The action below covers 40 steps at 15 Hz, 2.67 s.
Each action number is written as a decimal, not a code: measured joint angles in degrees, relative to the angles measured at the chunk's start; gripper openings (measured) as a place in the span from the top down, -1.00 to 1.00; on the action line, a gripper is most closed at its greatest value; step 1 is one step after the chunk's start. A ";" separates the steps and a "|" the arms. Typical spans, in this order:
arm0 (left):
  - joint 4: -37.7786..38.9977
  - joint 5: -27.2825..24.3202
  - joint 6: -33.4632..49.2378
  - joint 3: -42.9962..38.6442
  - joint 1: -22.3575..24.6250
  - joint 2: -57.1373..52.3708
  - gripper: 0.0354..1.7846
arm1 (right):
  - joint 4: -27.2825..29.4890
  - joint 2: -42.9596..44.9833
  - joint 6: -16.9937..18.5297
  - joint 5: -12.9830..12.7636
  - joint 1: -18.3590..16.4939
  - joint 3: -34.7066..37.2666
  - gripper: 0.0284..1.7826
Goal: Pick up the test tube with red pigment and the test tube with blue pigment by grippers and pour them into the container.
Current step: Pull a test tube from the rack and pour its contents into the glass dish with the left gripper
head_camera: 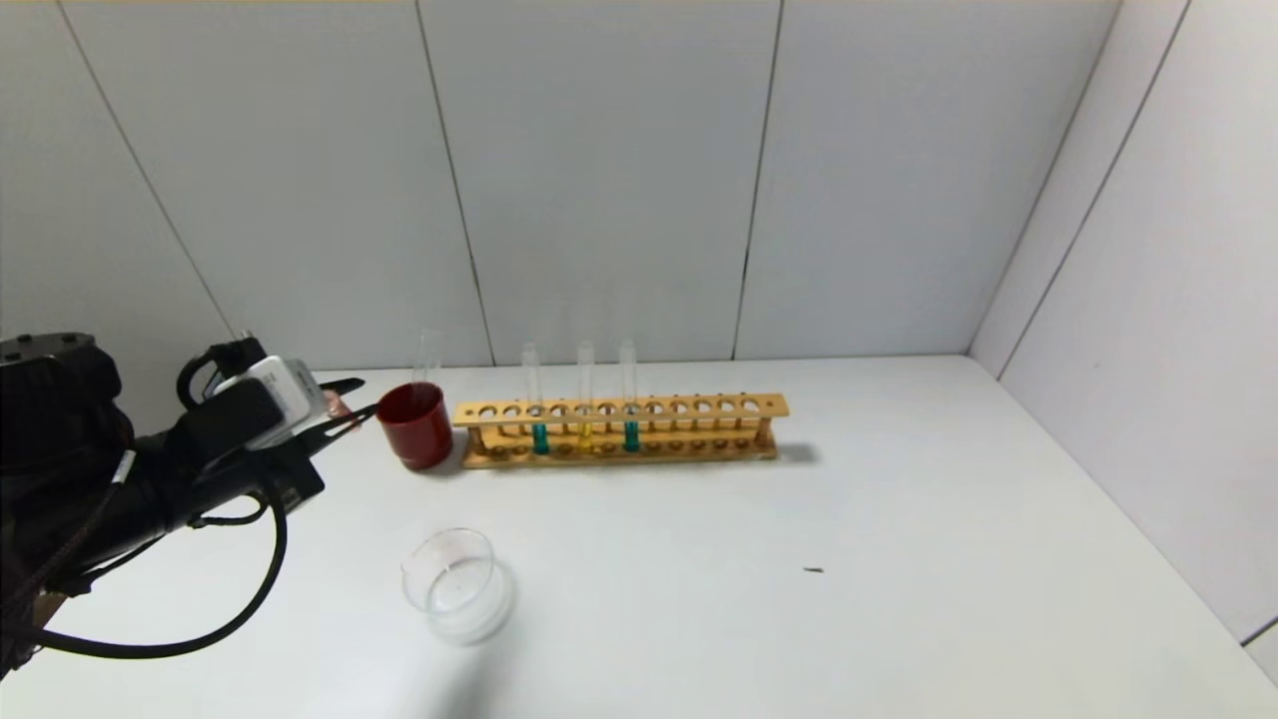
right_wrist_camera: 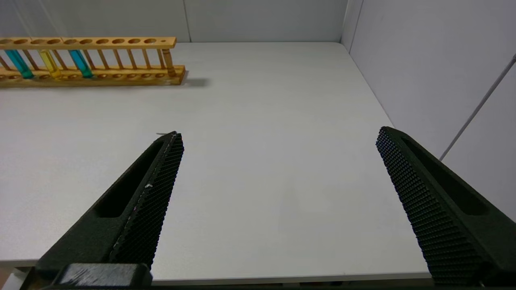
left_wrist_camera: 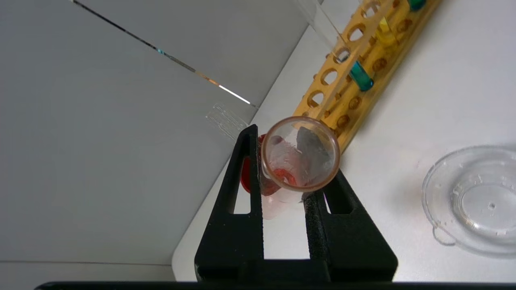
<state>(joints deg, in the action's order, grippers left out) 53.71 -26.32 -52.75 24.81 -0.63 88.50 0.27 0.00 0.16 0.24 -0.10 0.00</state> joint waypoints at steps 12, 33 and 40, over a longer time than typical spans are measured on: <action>2.77 0.02 -27.93 -8.03 0.00 1.32 0.66 | 0.00 0.00 0.00 -0.02 0.00 0.00 -0.96; 3.01 1.29 -54.97 1.29 -2.17 16.98 0.66 | 0.00 0.00 0.00 0.00 0.00 0.00 -0.96; 2.95 1.35 -61.89 4.16 -2.23 20.96 0.66 | 0.00 0.00 0.00 -0.02 0.00 0.00 -0.96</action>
<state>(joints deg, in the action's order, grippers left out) 56.66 -24.97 -114.64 28.96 -2.86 109.46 0.27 0.00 0.16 0.22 -0.10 0.00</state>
